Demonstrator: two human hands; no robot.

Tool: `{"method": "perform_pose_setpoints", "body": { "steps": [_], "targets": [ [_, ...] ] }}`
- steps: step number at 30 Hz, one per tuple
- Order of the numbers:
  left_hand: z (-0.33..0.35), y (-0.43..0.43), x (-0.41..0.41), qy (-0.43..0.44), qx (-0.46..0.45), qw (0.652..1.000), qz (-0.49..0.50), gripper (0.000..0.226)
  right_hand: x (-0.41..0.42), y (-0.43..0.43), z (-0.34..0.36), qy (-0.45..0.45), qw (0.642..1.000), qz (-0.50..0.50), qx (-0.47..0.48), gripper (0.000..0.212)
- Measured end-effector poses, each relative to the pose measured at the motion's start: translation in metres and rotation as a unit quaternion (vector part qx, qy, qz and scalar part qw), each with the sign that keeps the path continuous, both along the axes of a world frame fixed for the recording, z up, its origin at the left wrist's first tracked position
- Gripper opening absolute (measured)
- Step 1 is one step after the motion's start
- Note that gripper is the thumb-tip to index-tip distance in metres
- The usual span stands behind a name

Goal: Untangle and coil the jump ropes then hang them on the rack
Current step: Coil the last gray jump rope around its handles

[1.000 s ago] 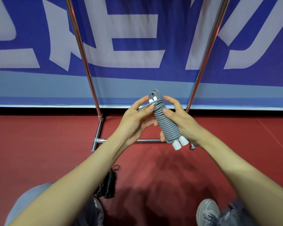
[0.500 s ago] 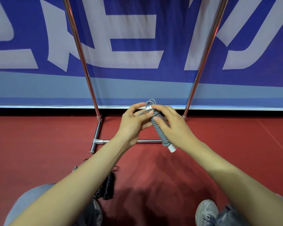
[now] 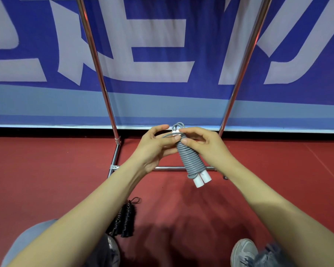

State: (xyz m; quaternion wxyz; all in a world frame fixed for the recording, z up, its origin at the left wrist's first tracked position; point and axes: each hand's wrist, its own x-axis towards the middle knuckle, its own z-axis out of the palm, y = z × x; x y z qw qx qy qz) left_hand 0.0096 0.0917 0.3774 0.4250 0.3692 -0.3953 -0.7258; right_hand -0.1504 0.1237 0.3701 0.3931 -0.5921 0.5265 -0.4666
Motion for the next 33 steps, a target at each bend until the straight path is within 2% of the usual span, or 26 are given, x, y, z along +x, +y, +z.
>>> {"method": "perform_pose_setpoints", "body": {
  "steps": [6, 12, 16, 18, 21, 26, 29, 33],
  "targets": [
    [-0.003, 0.002, 0.001, 0.08, 0.002, 0.997, -0.019, 0.057, -0.001, 0.003, 0.01, -0.085, 0.996, -0.04, 0.0, 0.024],
    [-0.008, 0.008, -0.014, 0.138, 0.0, 0.99, 0.03, 0.069, 0.012, 0.006, 0.013, -0.035, 0.992, -0.094, -0.077, 0.029],
    [-0.004, 0.013, -0.018, 0.195, 0.006, 0.981, 0.015, 0.06, 0.016, 0.007, 0.018, -0.045, 0.986, -0.119, -0.104, 0.023],
    [-0.003, 0.013, -0.019, 0.207, 0.005, 0.978, 0.007, 0.059, 0.016, 0.005, 0.02, 0.012, 0.98, -0.146, -0.131, 0.021],
    [-0.002, 0.011, -0.017, 0.196, 0.001, 0.981, -0.011, 0.062, 0.012, 0.001, 0.022, 0.117, 0.959, -0.168, -0.196, 0.018],
    [0.002, 0.007, -0.011, 0.163, -0.036, 0.985, -0.042, 0.06, 0.002, 0.007, 0.025, 0.167, 0.928, -0.158, -0.295, 0.012],
    [0.001, 0.005, -0.009, 0.143, -0.049, 0.987, -0.062, 0.056, -0.007, 0.007, 0.024, 0.173, 0.933, -0.117, -0.293, 0.006],
    [0.001, 0.007, -0.009, 0.09, -0.045, 0.994, -0.051, 0.055, -0.006, 0.01, 0.024, 0.103, 0.964, -0.056, -0.238, 0.011]
  ]
}}
